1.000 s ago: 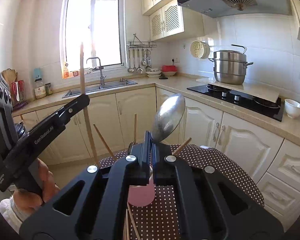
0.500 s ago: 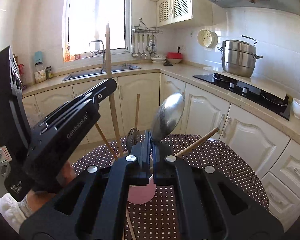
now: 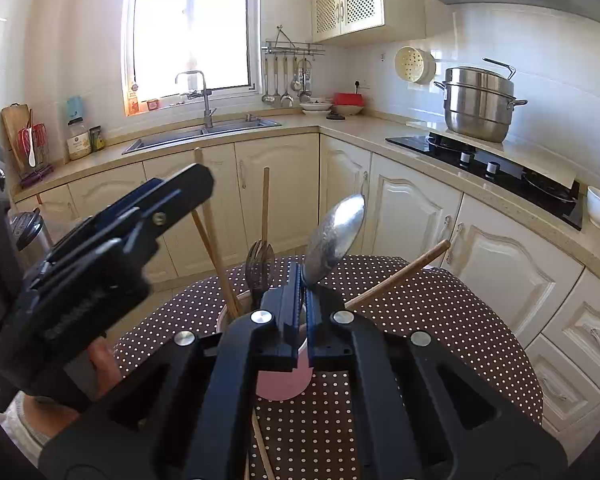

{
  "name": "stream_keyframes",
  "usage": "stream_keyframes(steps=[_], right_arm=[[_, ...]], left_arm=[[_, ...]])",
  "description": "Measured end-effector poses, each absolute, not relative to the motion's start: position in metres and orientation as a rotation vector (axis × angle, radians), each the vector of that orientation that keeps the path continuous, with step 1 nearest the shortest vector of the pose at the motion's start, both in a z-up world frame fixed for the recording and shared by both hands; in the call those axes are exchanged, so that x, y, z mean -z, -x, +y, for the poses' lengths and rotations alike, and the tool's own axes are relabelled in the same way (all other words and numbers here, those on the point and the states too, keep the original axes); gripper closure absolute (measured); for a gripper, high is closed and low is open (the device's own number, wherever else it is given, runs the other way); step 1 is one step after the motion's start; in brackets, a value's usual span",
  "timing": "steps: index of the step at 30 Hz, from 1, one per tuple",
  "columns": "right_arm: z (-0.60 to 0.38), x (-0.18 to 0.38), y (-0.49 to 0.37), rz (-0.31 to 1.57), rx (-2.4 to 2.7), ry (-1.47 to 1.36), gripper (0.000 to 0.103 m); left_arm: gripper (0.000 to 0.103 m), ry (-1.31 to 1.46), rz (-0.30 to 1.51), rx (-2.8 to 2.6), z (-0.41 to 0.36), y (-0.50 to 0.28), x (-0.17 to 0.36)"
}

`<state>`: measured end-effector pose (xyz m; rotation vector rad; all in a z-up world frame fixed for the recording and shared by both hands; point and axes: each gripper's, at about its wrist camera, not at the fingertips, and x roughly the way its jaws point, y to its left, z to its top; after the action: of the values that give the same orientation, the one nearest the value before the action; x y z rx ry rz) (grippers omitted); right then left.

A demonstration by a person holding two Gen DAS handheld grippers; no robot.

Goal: Organize utensils
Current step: 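Open both tools releasing the spoon and chopstick into the cup, then move both tools down to the remaining chopsticks beside the knife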

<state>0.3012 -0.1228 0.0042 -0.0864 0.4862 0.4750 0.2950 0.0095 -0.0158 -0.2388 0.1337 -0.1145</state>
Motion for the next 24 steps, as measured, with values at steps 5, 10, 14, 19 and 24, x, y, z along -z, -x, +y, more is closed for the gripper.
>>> stream_keyframes(steps=[5, 10, 14, 19, 24], right_arm=[[-0.132, -0.011, -0.303, 0.466, -0.442, 0.031, 0.064], [-0.145, -0.023, -0.302, 0.452, -0.443, -0.057, 0.042], [-0.148, -0.034, -0.292, 0.419, -0.423, -0.061, 0.038], [-0.151, -0.047, -0.281, 0.401, -0.435, -0.095, 0.034], [-0.156, -0.062, -0.26, 0.353, -0.445, -0.117, 0.029]], left_arm=[[0.03, 0.219, 0.14, 0.082, 0.022, -0.276, 0.009], [0.029, 0.217, 0.164, 0.053, 0.037, -0.26, 0.006], [0.028, 0.231, 0.189, 0.05, 0.048, -0.248, 0.003], [0.025, 0.22, 0.209, 0.043, 0.056, -0.232, -0.002], [0.025, 0.226, 0.242, 0.028, 0.065, -0.218, -0.005]])
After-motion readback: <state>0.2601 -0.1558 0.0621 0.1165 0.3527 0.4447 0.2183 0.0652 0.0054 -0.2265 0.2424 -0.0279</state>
